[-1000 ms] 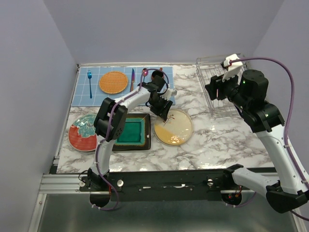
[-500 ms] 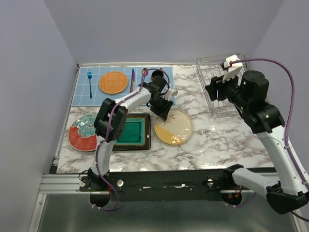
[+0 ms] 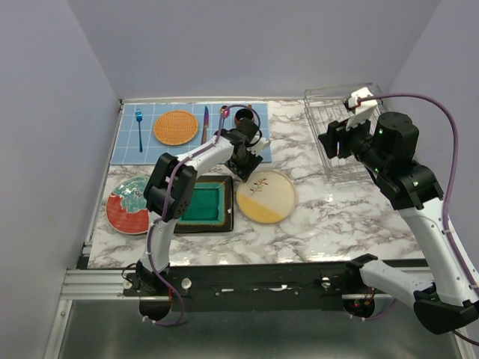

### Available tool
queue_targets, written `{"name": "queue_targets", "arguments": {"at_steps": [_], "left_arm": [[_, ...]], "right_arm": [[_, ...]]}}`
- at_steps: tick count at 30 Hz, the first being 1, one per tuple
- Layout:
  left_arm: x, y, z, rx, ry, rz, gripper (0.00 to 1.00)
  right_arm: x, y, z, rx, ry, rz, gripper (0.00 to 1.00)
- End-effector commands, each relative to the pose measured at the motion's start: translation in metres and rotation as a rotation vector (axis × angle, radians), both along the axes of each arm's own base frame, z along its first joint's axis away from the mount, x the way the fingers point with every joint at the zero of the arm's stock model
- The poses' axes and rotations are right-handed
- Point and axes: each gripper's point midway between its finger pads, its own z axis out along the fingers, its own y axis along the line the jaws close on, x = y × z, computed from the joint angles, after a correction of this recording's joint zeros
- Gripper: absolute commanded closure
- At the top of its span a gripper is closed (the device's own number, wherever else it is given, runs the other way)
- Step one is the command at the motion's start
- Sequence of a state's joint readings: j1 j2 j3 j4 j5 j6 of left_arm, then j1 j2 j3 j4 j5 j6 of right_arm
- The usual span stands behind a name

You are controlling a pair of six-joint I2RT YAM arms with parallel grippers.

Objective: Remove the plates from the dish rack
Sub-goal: Place the plate at the center of the board.

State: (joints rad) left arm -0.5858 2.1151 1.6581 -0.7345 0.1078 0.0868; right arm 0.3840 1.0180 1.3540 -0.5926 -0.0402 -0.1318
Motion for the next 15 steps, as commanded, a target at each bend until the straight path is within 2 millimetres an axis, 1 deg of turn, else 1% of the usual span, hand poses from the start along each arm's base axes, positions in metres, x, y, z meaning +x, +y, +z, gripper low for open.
{"name": "queue_targets", "arguments": {"at_steps": [1,7,10,13,14,15], "left_arm": [[-0.001,0.019,-0.010,0.108,-0.028,-0.003,0.41],[-0.002,0.013,-0.002,0.064,-0.049,-0.011,0.41],[-0.003,0.008,0.009,0.028,-0.064,-0.022,0.41],[-0.002,0.003,0.028,-0.009,-0.095,-0.028,0.41],[-0.001,0.001,0.038,-0.024,-0.116,-0.028,0.40],[0.001,0.000,0.046,-0.034,-0.129,-0.026,0.40]], "right_arm": [[-0.005,-0.001,0.003,0.007,-0.018,0.012,0.38],[-0.006,-0.002,-0.001,-0.006,-0.017,0.010,0.38],[-0.001,-0.006,0.001,-0.024,-0.029,-0.010,0.38],[0.003,-0.008,0.009,-0.031,-0.045,-0.024,0.37],[0.005,-0.008,0.015,-0.030,-0.060,-0.028,0.37],[0.006,-0.008,0.017,-0.034,-0.065,-0.027,0.37]]}}
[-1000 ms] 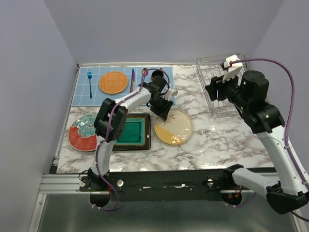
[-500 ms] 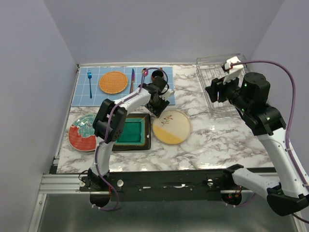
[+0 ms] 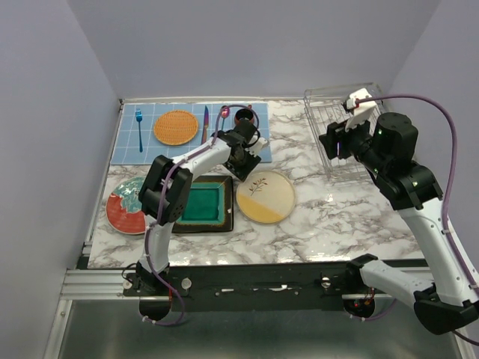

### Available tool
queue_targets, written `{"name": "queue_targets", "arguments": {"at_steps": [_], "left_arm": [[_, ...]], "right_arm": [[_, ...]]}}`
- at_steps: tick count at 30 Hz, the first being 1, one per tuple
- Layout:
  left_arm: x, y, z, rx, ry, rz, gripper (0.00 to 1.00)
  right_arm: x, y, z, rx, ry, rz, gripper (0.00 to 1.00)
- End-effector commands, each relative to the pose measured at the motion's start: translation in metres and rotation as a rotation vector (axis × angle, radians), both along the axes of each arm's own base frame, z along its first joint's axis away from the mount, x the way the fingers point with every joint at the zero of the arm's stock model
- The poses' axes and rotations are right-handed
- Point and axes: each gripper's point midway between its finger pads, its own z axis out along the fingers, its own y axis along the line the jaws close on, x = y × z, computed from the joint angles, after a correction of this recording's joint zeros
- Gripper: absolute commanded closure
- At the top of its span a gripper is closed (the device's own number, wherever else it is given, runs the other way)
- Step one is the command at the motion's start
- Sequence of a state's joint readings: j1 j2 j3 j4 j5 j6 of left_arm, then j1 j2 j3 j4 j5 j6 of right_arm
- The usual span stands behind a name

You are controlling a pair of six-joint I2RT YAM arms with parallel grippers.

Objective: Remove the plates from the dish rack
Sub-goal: Place the plate at the center of the board, then reset both arms

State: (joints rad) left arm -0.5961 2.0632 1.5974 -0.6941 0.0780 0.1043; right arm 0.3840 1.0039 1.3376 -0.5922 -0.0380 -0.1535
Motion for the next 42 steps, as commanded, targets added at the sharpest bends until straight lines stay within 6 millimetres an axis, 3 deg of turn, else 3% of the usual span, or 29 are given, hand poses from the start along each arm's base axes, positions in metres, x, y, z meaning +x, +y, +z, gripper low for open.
{"name": "queue_targets", "arguments": {"at_steps": [1,7,13,14,18,20,23,30,34,42], "left_arm": [[0.004,-0.006,0.047,-0.059,-0.093,-0.015,0.40],[0.000,-0.011,0.093,-0.138,-0.172,-0.027,0.38],[0.002,-0.001,0.140,-0.195,-0.321,0.020,0.38],[0.002,0.004,0.158,-0.210,-0.376,0.038,0.38],[0.009,0.032,0.184,-0.185,-0.535,0.145,0.31],[0.013,0.054,0.202,-0.155,-0.617,0.232,0.29],[0.019,0.092,0.217,-0.139,-0.707,0.361,0.16],[0.036,0.175,0.234,-0.161,-0.787,0.597,0.09],[0.038,0.205,0.231,-0.154,-0.826,0.655,0.09],[0.043,0.232,0.209,-0.216,-0.829,0.726,0.08]], "right_arm": [[0.013,-0.010,0.019,-0.025,-0.061,-0.060,0.37],[0.030,-0.020,0.027,-0.095,-0.118,-0.118,0.35],[0.047,-0.034,0.044,-0.122,-0.191,-0.216,0.32],[0.051,-0.035,0.048,-0.122,-0.208,-0.226,0.31],[0.058,-0.040,0.052,-0.123,-0.237,-0.264,0.28],[0.063,-0.043,0.044,-0.123,-0.236,-0.288,0.24],[0.066,-0.050,0.036,-0.100,-0.227,-0.322,0.21],[0.070,-0.047,0.004,-0.041,-0.168,-0.326,0.17],[0.071,-0.048,-0.002,-0.039,-0.161,-0.341,0.16],[0.079,-0.055,0.002,-0.009,-0.153,-0.406,0.15]]}}
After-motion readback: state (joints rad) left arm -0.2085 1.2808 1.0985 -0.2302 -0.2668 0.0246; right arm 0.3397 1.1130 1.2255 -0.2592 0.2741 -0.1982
